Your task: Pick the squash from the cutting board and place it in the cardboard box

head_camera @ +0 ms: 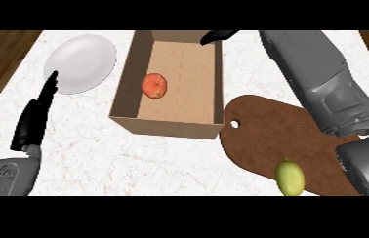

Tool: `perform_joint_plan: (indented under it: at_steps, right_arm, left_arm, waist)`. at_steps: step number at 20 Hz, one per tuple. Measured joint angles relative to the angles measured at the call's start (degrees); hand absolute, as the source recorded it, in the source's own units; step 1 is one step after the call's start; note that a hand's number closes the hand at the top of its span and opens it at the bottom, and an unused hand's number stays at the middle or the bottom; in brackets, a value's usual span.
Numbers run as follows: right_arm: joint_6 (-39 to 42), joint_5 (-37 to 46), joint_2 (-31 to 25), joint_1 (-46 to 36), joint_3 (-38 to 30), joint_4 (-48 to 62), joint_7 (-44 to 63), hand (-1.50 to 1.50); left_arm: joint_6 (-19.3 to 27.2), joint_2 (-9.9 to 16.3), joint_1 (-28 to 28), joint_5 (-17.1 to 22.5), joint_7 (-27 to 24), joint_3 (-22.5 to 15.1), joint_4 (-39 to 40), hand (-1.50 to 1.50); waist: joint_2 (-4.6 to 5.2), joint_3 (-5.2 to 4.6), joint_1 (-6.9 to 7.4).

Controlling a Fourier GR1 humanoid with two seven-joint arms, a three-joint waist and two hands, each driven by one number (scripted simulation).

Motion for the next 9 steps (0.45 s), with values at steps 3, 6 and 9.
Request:
perform_joint_plan:
  at_steps: [3,6,9]
  right_arm:
    - [2.6,0.2,-4.3,0.8,-0.3,0.9,-1.7,-1.50]
    - [5.1,1.0,-7.5,1.3,0.0,1.6,-3.3,-1.50]
    - [8.1,2.4,-10.9,2.4,1.1,2.0,-5.4,-1.50]
  left_arm:
    - [-0.3,0.2,-0.1,0.3,0.1,0.3,-0.4,0.00]
    - [-0.3,0.0,-0.6,0.0,0.5,0.0,-0.7,0.00]
    - [-0.3,-0.1,-0.9,-0.1,0.8,-0.1,-1.0,0.00]
  waist:
    - [0.16,0.04,0.20]
    - [0.43,0.08,0.48]
    - [0.61,0.11,0.77]
